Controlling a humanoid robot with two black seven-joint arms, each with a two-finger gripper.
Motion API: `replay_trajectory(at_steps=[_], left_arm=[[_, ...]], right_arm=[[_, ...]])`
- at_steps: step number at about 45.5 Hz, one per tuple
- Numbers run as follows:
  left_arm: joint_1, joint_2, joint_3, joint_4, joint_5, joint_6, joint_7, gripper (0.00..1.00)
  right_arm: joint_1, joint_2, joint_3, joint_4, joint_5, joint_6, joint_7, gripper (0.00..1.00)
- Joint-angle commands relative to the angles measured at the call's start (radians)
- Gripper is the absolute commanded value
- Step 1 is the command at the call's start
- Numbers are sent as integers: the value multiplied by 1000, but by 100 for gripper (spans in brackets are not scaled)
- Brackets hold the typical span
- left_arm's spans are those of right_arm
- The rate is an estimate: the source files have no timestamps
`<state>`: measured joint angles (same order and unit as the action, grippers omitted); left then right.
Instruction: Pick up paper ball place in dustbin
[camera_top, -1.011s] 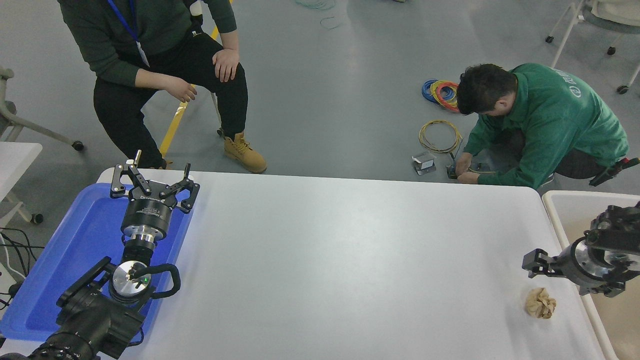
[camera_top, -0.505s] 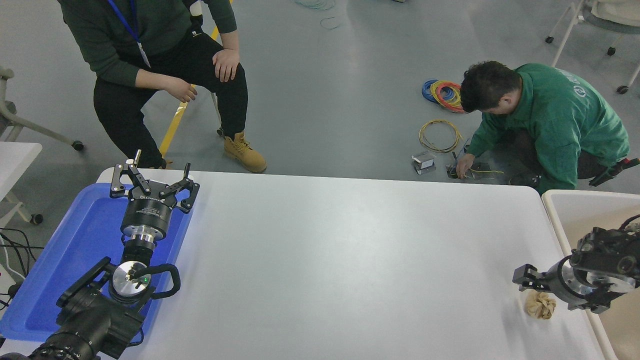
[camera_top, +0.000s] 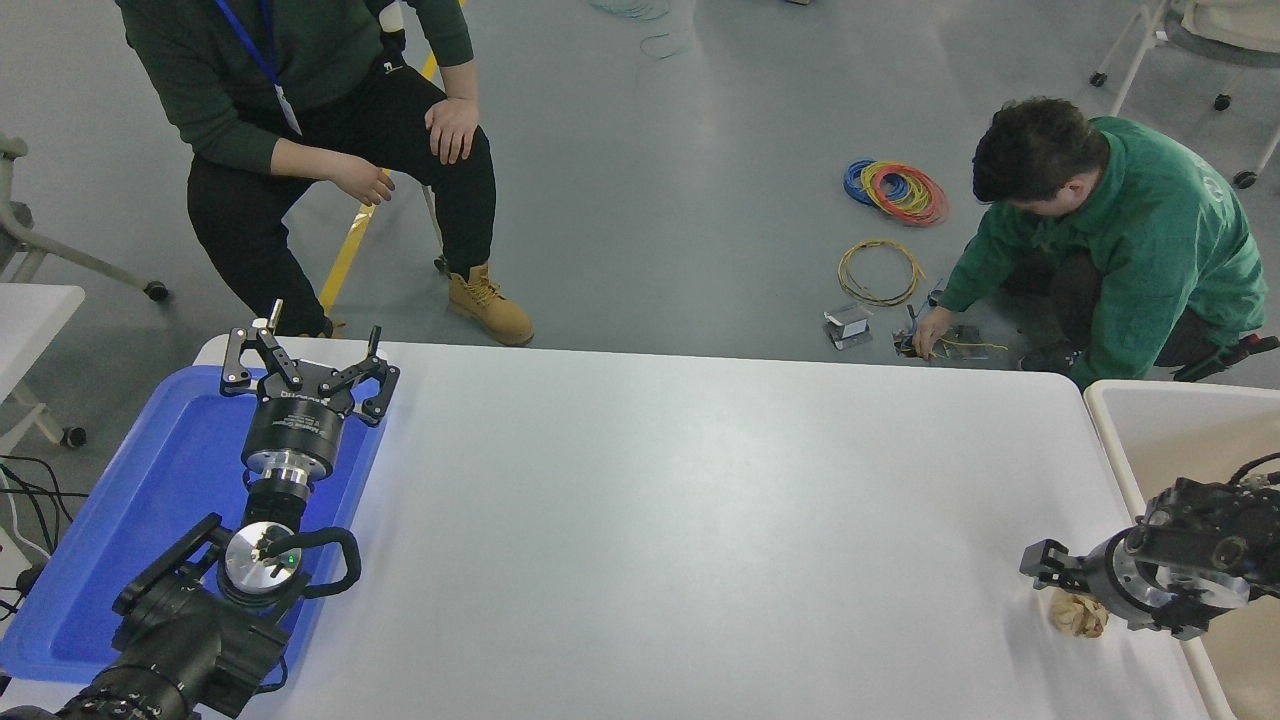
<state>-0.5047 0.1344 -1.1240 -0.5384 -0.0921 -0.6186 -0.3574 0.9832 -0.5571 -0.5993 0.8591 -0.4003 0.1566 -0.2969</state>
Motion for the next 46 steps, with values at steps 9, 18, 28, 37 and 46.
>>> replay_trajectory(at_steps=[9,18,28,37,46], left_arm=[[0,1,1,0,0,-1,0,100],[0,1,1,0,0,0,0,100],[0,1,0,0,0,-1,0,100],[0,-1,1,0,0,-1,0,100],[0,-1,1,0,0,-1,2,100]], right_arm=[[-5,-4,3,38,6,-3,-1,0],[17,-12,1,44,3,-3,-1,0],[75,-49,-7,55,0,-3,-1,0],[185,-127,-17,196,-29,-2,-7,0],[392,-176,-143,365,-43,4,-7,0]])
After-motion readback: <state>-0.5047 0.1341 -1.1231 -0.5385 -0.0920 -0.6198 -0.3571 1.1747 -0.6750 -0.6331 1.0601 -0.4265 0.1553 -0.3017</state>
